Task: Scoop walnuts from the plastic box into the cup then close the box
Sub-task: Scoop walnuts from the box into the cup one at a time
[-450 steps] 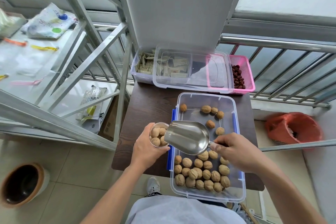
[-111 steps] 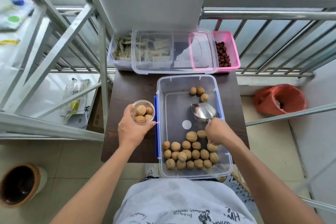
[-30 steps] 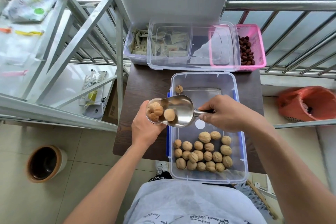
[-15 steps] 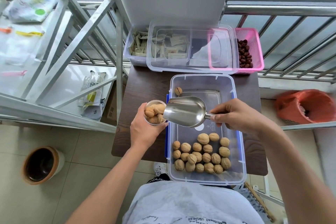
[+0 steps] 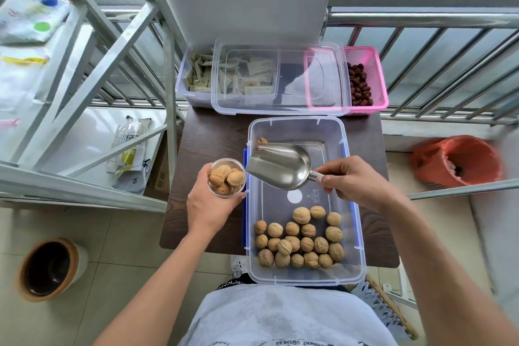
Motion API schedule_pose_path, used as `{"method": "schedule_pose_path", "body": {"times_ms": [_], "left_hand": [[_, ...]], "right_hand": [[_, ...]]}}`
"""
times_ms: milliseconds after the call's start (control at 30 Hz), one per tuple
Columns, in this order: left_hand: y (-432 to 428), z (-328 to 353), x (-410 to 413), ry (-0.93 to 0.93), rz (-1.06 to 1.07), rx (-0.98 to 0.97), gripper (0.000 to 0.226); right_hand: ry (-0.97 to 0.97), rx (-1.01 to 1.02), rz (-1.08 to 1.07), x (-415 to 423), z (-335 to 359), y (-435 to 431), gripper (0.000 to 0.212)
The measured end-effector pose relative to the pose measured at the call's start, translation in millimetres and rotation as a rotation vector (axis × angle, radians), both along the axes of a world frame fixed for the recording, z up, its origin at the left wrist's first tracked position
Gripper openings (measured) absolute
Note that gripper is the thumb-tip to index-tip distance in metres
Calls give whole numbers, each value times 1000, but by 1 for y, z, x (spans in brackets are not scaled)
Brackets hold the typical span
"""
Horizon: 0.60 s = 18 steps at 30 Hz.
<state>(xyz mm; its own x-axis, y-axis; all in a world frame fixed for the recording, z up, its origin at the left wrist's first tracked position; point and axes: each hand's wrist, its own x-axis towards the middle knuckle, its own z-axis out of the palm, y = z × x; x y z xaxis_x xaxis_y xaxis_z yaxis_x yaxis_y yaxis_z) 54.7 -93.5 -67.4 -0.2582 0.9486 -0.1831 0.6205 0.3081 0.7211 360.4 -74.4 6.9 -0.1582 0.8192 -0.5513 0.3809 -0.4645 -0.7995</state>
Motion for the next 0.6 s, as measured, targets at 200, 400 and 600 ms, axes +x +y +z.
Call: {"method": "schedule_pose_path", "body": {"times_ms": [200,400,600], "left_hand": [[2,-3,-1,1,5,13,94],[3,-5,4,-13,30,-3,95],[3,-3,5,-13,16,7,95]], "right_hand": [[-209,-43,-67,0,-24,-5,16],[-397,-36,-91,-6,-45,-9,30],[-499,-53,-97,-18,-66,-7,34]]}}
